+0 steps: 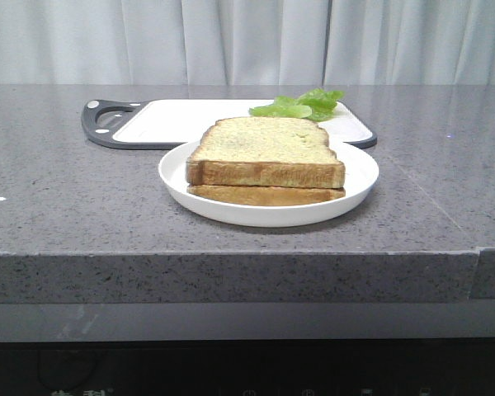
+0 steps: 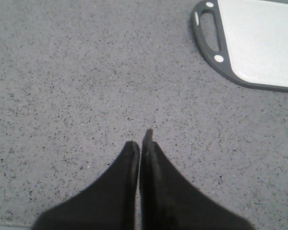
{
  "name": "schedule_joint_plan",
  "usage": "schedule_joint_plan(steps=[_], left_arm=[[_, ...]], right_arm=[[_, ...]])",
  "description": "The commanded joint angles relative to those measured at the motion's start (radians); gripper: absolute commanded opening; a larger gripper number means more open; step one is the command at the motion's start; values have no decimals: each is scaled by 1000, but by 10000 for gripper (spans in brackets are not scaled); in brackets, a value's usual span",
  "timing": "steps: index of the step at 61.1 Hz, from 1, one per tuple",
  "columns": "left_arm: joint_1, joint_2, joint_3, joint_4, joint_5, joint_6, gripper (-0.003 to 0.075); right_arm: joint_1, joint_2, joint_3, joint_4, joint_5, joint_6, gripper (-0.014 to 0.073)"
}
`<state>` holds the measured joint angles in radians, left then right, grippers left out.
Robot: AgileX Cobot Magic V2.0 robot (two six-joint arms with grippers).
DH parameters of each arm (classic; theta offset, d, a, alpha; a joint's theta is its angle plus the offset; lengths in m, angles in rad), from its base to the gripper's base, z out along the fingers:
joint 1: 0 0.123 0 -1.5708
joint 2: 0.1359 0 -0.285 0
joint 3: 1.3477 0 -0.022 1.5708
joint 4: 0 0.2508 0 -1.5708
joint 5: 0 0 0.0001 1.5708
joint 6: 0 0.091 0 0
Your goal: Left arm grabs bread, right arm adds lettuce
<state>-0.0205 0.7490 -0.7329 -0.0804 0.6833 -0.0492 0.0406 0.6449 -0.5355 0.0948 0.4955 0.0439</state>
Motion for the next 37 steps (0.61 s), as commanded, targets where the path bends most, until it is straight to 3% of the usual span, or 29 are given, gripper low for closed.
schedule_joint_plan(steps=[1,9,12,16,24,37], left_arm=[[-7,34,-35,-7,-67,3,207],[-7,73,-46,-59,-64,5,489],[-9,95,-57,-118,-54,15,529],[-23,126,-77,-210,-31,99,526],[-92,204,-127,-387,1,217,482],[-262,380,-236,-449,3,238,417]], right_arm=[[-6,12,-37,-13,-74,-5,-2],[-6,12,-37,-13,-75,-5,237],[-6,12,-37,-13,-75,-5,314],[-6,12,-37,-13,-75,-5,358],[-6,12,-37,-13,-76,-5,351],[-6,12,-37,-13,-76,-5,351]])
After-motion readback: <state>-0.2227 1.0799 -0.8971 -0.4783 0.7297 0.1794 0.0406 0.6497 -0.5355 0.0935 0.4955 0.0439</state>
